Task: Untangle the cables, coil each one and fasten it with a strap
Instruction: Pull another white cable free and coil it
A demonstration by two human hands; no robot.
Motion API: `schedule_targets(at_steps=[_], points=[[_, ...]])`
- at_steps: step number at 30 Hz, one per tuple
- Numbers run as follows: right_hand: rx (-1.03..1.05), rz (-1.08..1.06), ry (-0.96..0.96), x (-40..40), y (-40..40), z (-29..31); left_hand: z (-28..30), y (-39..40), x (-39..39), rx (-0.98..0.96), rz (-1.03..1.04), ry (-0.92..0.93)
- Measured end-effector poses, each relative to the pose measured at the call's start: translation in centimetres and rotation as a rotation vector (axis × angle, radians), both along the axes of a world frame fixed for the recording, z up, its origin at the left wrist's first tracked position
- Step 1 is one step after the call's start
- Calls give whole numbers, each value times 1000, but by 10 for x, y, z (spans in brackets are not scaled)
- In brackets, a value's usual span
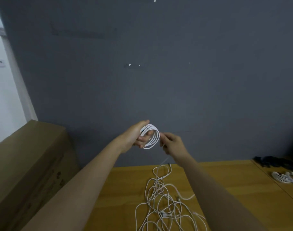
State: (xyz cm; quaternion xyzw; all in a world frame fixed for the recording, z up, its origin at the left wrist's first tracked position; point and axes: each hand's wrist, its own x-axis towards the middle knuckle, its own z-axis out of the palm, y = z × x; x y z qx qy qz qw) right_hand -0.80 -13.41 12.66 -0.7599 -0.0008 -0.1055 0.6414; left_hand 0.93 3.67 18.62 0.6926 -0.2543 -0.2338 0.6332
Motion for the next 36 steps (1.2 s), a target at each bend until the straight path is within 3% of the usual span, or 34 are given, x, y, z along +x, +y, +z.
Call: schedule_targets(at_steps=[5,8,11,16,20,24,26,30,36], points=[[322,130,121,-9,18,-32,-6,1,8,-199,49,71],[334,89,116,-11,28,-42,-10,-1,11,-214,104,18],[-33,-59,23,-11,37,-49,-16,-4,13,-237,177,-75],[-897,102,-14,-25,43,-66,-18,-5,23,-1,422,-322],[-1140,139,-291,-38,44,-58,-27,-1,27,325,381,-530],[-1134,139,-586,-43,40,-38,-41,10,27,667,278,-602],[-1067,60,-614,-42,34,-32,-43,14,25,772,228,-658],[-870,-107,-603,-32,13,-20,-47,17,19,718,149,-601],[-630,-148,-445,-12,-13,-1,-45,17,0,586,128,-533]])
